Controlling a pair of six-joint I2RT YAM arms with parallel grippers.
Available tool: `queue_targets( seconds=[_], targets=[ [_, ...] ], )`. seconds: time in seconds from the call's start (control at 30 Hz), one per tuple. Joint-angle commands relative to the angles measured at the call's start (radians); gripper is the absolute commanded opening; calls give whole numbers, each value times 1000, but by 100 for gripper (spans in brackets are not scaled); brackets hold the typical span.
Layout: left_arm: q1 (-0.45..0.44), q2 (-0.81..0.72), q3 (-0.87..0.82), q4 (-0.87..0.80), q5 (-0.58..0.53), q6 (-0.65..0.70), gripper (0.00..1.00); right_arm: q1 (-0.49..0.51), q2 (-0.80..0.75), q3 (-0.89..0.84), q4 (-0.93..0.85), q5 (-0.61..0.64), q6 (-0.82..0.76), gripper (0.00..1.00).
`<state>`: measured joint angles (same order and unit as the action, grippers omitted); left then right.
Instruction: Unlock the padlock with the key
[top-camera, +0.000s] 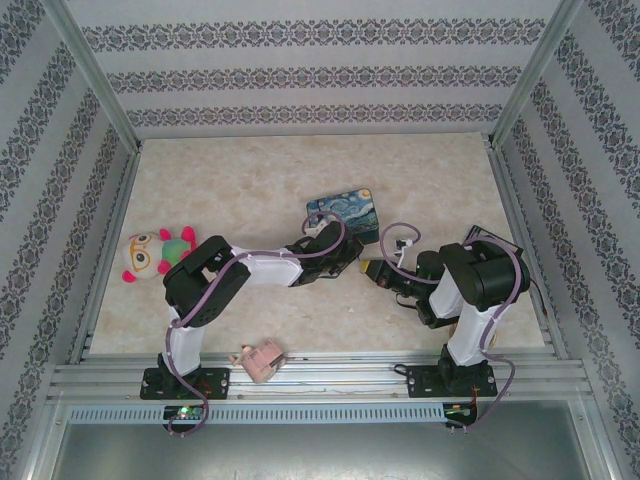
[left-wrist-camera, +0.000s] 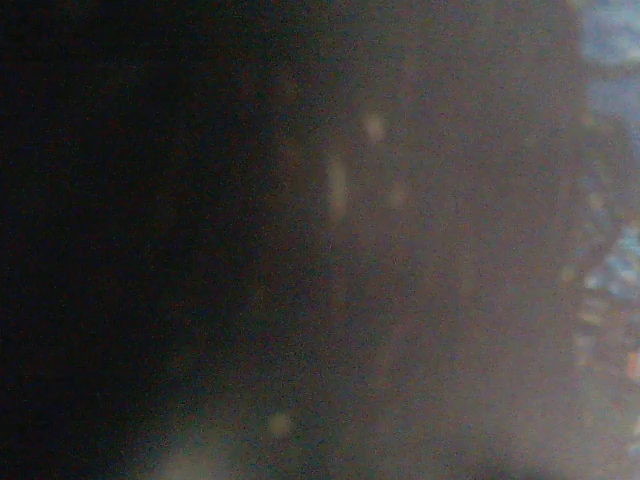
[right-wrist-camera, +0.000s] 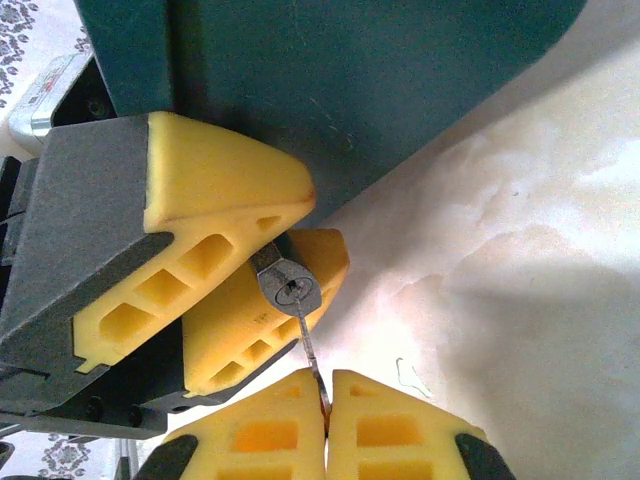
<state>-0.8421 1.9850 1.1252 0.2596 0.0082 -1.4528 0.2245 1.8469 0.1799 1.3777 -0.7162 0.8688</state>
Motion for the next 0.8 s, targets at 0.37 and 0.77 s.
queue_targets(
  seconds=[0.37, 0.77],
  targets=[
    [15, 10, -30, -23, 72, -111, 7, -7, -40, -39, 7, 1, -3, 0],
    [17, 11, -32, -23, 80, -110, 7, -16, -51, -17, 7, 16, 21, 0]
  ],
)
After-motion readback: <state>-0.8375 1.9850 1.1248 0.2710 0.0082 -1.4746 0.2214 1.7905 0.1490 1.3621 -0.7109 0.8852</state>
